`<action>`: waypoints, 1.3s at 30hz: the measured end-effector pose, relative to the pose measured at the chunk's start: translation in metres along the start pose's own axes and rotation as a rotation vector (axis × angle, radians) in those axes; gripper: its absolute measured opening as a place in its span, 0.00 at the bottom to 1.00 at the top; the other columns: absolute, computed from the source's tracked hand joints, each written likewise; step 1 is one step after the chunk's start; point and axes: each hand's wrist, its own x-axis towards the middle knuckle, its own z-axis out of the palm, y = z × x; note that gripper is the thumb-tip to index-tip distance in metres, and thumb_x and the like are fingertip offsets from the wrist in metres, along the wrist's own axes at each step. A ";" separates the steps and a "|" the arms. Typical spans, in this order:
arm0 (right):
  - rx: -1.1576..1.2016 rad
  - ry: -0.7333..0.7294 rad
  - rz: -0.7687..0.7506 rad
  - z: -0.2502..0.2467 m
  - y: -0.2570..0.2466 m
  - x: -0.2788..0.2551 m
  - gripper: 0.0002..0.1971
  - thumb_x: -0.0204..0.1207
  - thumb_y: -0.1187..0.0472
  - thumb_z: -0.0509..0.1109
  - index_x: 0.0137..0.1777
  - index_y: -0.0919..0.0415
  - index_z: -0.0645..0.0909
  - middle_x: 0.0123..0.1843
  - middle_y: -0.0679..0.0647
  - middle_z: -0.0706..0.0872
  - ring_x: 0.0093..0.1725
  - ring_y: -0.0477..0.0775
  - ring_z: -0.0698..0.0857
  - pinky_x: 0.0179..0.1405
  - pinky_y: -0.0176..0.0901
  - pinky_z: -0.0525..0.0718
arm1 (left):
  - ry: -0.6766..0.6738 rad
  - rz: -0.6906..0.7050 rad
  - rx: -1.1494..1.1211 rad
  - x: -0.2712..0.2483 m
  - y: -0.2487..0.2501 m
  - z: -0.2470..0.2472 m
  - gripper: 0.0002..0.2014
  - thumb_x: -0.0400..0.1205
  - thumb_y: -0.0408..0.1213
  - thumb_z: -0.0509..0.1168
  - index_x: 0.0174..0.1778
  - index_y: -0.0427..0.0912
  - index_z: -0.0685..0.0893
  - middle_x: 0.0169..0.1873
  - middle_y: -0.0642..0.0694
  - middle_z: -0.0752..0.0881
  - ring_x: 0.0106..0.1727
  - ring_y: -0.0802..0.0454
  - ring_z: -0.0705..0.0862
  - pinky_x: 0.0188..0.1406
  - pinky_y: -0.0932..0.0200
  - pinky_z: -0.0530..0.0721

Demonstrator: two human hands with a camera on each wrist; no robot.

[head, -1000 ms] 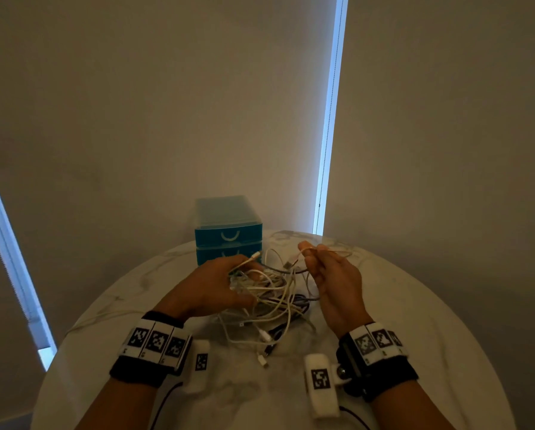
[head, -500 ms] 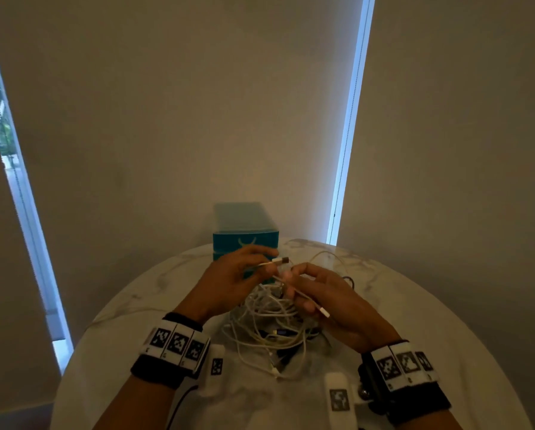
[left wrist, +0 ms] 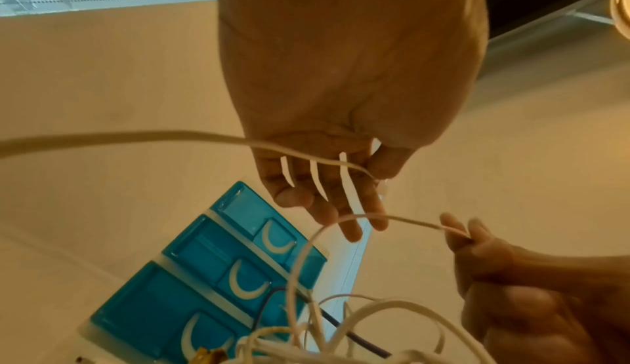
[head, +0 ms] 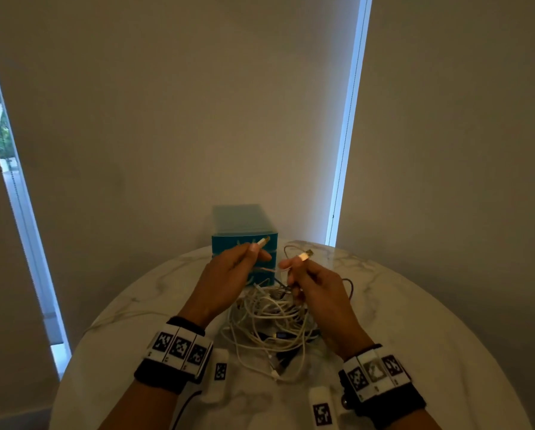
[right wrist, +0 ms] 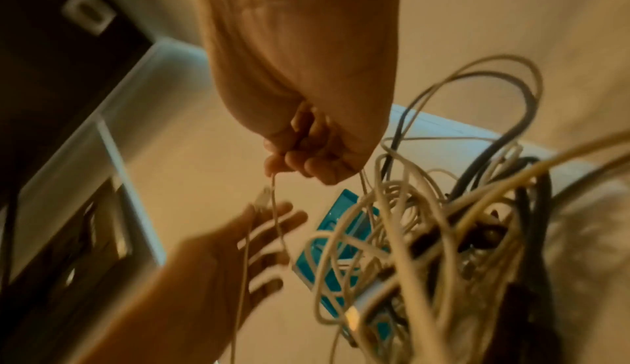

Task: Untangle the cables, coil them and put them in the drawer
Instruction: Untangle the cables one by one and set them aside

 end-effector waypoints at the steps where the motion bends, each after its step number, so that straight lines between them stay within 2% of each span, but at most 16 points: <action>1: -0.058 -0.034 -0.016 0.004 -0.001 -0.002 0.16 0.92 0.47 0.66 0.56 0.52 0.94 0.40 0.53 0.90 0.36 0.49 0.84 0.39 0.39 0.85 | -0.021 0.004 -0.079 0.000 0.003 0.002 0.19 0.96 0.53 0.54 0.61 0.60 0.92 0.60 0.63 0.92 0.63 0.69 0.87 0.64 0.60 0.83; 3: -0.120 -0.028 -0.050 0.011 -0.003 -0.003 0.17 0.91 0.47 0.67 0.52 0.54 0.94 0.40 0.55 0.93 0.35 0.47 0.88 0.40 0.38 0.88 | -0.083 0.035 -0.101 -0.002 0.007 0.007 0.18 0.96 0.55 0.54 0.69 0.65 0.89 0.63 0.64 0.90 0.69 0.65 0.84 0.70 0.58 0.80; 7: -0.154 0.064 -0.096 0.007 -0.004 0.001 0.15 0.90 0.50 0.69 0.49 0.57 0.93 0.37 0.50 0.95 0.36 0.45 0.93 0.38 0.34 0.89 | -0.164 0.067 0.203 -0.005 0.003 0.015 0.19 0.93 0.66 0.50 0.65 0.74 0.86 0.53 0.70 0.89 0.61 0.61 0.79 0.72 0.40 0.77; 9: -0.138 0.037 -0.095 0.004 -0.003 -0.001 0.14 0.90 0.51 0.70 0.52 0.57 0.94 0.39 0.51 0.96 0.40 0.49 0.94 0.42 0.35 0.91 | -0.201 0.057 0.259 -0.005 0.004 0.015 0.22 0.91 0.70 0.46 0.70 0.77 0.82 0.53 0.71 0.89 0.61 0.59 0.80 0.75 0.37 0.75; 12: -0.117 -0.009 -0.070 0.001 -0.001 -0.001 0.15 0.90 0.50 0.69 0.55 0.58 0.94 0.42 0.55 0.96 0.44 0.56 0.95 0.48 0.40 0.93 | -0.277 0.089 0.397 -0.005 0.005 0.014 0.27 0.88 0.73 0.38 0.80 0.81 0.71 0.57 0.63 0.89 0.61 0.55 0.82 0.74 0.38 0.74; 16: -0.146 -0.097 -0.016 -0.007 0.002 0.002 0.18 0.90 0.47 0.68 0.54 0.60 0.93 0.43 0.56 0.96 0.43 0.55 0.95 0.50 0.44 0.94 | -0.385 0.125 0.682 -0.004 0.010 0.012 0.27 0.89 0.66 0.33 0.85 0.81 0.57 0.60 0.59 0.88 0.58 0.55 0.80 0.69 0.46 0.70; 19: -0.137 -0.079 -0.016 -0.007 0.002 0.003 0.17 0.91 0.47 0.68 0.55 0.59 0.92 0.43 0.56 0.95 0.43 0.55 0.94 0.48 0.44 0.94 | -0.426 0.210 0.823 -0.003 0.010 0.013 0.31 0.89 0.67 0.29 0.91 0.74 0.47 0.73 0.56 0.85 0.66 0.51 0.82 0.65 0.48 0.70; 21: -0.082 0.049 -0.035 -0.009 -0.001 0.005 0.15 0.92 0.49 0.67 0.56 0.59 0.91 0.42 0.54 0.94 0.42 0.56 0.93 0.45 0.46 0.95 | -0.429 0.201 0.804 -0.001 0.007 0.010 0.34 0.88 0.69 0.29 0.93 0.69 0.41 0.79 0.54 0.82 0.74 0.48 0.81 0.70 0.45 0.73; 23: 0.015 0.208 -0.038 -0.015 -0.002 0.009 0.15 0.92 0.49 0.67 0.56 0.59 0.90 0.42 0.51 0.93 0.43 0.53 0.92 0.45 0.46 0.95 | -0.388 0.123 0.689 -0.001 0.004 0.004 0.39 0.86 0.72 0.31 0.95 0.63 0.48 0.66 0.52 0.90 0.70 0.48 0.85 0.71 0.42 0.79; 24: 0.089 0.263 -0.030 -0.019 -0.002 0.011 0.15 0.92 0.50 0.67 0.58 0.58 0.90 0.44 0.50 0.94 0.46 0.51 0.93 0.48 0.47 0.95 | -0.342 0.074 0.589 -0.002 0.004 0.000 0.38 0.88 0.72 0.36 0.93 0.61 0.60 0.54 0.55 0.92 0.62 0.52 0.88 0.67 0.44 0.83; 26: 0.302 0.316 -0.003 -0.023 -0.002 0.015 0.13 0.93 0.51 0.66 0.62 0.56 0.89 0.52 0.51 0.95 0.57 0.53 0.94 0.60 0.51 0.93 | -0.248 -0.025 0.376 0.001 0.003 -0.008 0.29 0.92 0.66 0.46 0.72 0.58 0.87 0.39 0.54 0.91 0.47 0.61 0.89 0.56 0.50 0.87; 28: 0.575 0.287 0.040 -0.026 -0.006 0.016 0.13 0.94 0.52 0.62 0.64 0.57 0.86 0.61 0.55 0.95 0.65 0.57 0.93 0.69 0.56 0.90 | -0.238 -0.094 0.304 0.005 0.001 -0.014 0.27 0.93 0.63 0.48 0.58 0.60 0.93 0.38 0.54 0.91 0.45 0.67 0.88 0.50 0.57 0.84; 31: 1.041 0.143 0.099 -0.035 -0.017 0.014 0.16 0.95 0.52 0.61 0.65 0.63 0.85 0.65 0.60 0.93 0.66 0.57 0.93 0.72 0.55 0.89 | -0.320 -0.102 0.357 0.011 -0.001 -0.024 0.29 0.92 0.66 0.47 0.60 0.61 0.94 0.44 0.57 0.92 0.46 0.65 0.90 0.53 0.55 0.86; 33: 1.215 0.076 0.128 -0.041 -0.019 0.013 0.14 0.95 0.57 0.61 0.53 0.61 0.86 0.48 0.56 0.91 0.49 0.52 0.93 0.68 0.53 0.91 | -0.344 -0.076 0.405 0.018 0.000 -0.032 0.28 0.89 0.68 0.52 0.56 0.58 0.94 0.49 0.56 0.90 0.49 0.60 0.89 0.55 0.52 0.87; 36: 1.181 0.098 0.193 -0.041 -0.012 0.015 0.13 0.92 0.61 0.61 0.43 0.58 0.77 0.33 0.50 0.71 0.31 0.48 0.73 0.49 0.45 0.84 | -0.318 0.085 0.533 0.031 0.003 -0.045 0.19 0.83 0.68 0.67 0.52 0.57 0.92 0.45 0.54 0.83 0.42 0.60 0.83 0.44 0.56 0.81; 39: 0.960 0.196 0.244 -0.032 -0.007 0.015 0.15 0.88 0.55 0.68 0.39 0.55 0.76 0.27 0.47 0.64 0.24 0.47 0.64 0.25 0.39 0.72 | -0.147 0.215 0.367 0.034 0.017 -0.052 0.03 0.85 0.45 0.77 0.53 0.55 0.93 0.50 0.54 0.89 0.48 0.55 0.87 0.49 0.53 0.85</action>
